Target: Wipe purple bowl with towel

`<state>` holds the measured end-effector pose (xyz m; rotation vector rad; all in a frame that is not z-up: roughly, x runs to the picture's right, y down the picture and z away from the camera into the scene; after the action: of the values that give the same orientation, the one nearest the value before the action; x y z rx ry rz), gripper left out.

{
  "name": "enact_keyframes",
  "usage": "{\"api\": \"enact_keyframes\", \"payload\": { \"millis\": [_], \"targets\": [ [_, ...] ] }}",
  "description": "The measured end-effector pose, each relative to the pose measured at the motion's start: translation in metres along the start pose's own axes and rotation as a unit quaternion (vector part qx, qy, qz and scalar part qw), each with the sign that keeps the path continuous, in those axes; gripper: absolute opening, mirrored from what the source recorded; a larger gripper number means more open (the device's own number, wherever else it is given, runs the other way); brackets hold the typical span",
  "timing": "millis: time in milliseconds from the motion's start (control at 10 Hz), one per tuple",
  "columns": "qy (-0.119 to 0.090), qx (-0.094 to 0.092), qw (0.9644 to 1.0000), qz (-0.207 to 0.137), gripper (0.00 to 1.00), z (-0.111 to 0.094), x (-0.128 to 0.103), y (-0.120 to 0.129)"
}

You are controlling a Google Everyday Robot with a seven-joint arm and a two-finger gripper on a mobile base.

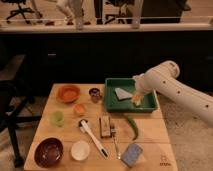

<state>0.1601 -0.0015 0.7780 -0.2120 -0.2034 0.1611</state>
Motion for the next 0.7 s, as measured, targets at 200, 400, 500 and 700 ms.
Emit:
{"api": "enact_keyframes", "payload": {
  "millis": [200, 400, 500, 700],
  "targets": [
    [-0.002, -0.007, 1.0000, -0.002, 0.80, 0.014, -0.004, -0.005],
    [-0.001, -0.019, 0.9998, -0.007, 0.80, 0.030, -0.008, -0.011],
    [-0.003, -0.026, 0.9996, -0.009, 0.80, 0.035, -0.011, -0.011],
    [-0.004, -0.029, 0.9995, -0.009, 0.80, 0.036, -0.012, -0.011]
  ]
}}
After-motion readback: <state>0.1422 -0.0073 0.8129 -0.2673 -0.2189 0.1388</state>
